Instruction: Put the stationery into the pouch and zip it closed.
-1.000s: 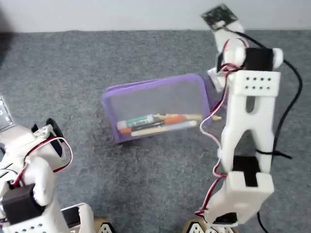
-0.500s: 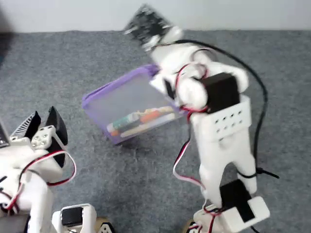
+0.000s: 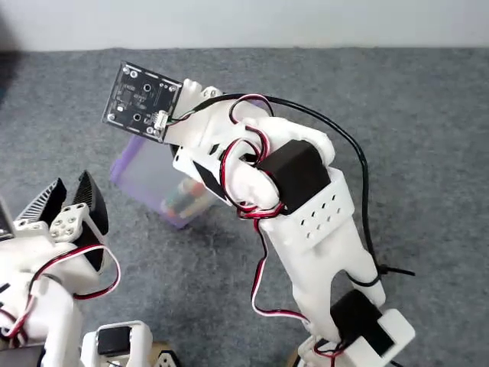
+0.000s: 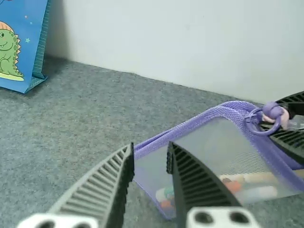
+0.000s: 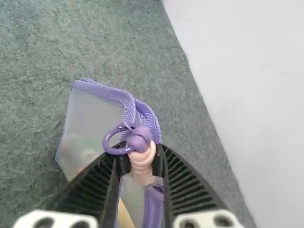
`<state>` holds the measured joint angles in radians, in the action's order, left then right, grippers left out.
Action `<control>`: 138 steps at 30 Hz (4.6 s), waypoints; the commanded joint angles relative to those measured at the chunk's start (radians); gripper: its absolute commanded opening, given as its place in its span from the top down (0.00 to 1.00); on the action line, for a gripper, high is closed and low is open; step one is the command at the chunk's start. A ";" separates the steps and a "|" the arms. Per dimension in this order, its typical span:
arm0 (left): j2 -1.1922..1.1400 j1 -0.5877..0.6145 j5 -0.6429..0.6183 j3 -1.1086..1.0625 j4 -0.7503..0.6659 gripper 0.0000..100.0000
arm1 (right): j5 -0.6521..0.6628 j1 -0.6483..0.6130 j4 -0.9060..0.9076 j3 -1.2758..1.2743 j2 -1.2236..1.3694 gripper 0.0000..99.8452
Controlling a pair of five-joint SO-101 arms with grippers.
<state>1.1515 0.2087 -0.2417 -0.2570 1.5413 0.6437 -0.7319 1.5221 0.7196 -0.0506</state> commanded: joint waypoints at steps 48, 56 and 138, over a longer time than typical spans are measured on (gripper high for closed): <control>-0.170 -0.046 -0.066 -0.171 -0.175 0.77 | 0.072 -0.053 -0.021 0.005 -0.068 0.99; -0.157 -0.046 -0.032 -0.160 -0.084 0.77 | 0.071 -0.053 -0.056 -0.002 -0.056 0.99; 0.025 -0.253 0.117 -0.208 -0.163 0.99 | 0.072 0.031 -0.170 -0.003 0.015 0.99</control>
<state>1.1592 -0.0476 -0.1220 -0.5562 1.3218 0.7081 -0.7656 1.3993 0.7104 -0.0276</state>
